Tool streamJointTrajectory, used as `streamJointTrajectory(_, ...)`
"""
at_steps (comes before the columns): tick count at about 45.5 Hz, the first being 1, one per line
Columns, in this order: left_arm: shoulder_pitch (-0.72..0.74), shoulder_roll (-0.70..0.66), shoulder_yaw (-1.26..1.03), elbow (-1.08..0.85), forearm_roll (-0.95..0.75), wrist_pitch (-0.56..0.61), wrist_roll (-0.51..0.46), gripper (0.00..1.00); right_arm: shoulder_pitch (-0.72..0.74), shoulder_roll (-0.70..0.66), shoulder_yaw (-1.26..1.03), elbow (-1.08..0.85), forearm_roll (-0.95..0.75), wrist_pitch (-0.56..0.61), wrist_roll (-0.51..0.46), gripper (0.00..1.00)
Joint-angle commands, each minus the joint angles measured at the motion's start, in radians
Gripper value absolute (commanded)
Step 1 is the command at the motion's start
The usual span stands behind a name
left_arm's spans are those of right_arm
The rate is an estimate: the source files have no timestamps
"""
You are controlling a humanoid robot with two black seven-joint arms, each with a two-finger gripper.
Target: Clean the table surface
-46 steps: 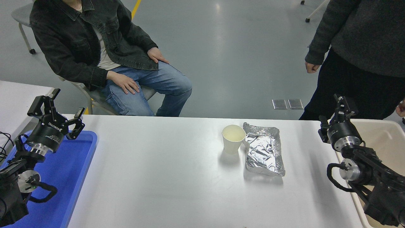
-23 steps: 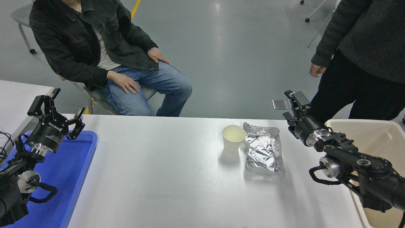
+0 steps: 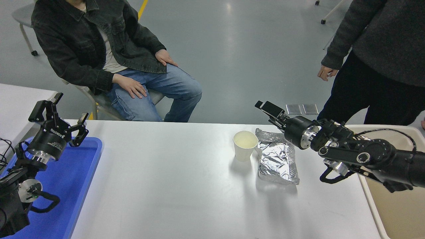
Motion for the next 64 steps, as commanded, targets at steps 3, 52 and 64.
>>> streamJointTrajectory(3,-0.001,0.0,-0.001,-0.001,0.0,0.0,0.0,1.0,0.063,0.05,-0.089,0.034,-0.106,0.062,-0.24,0.96)
streamJointTrajectory(52,-0.001,0.0,-0.001,-0.001,0.0,0.0,0.0,1.0,0.009,0.328,-0.184,-0.366,-0.105,0.241,-0.391,0.96)
streamJointTrajectory(64,-0.001,0.0,-0.001,-0.001,0.0,0.0,0.0,1.0,0.009,0.35,-0.204,-0.366,-0.106,0.247,-0.391,0.81)
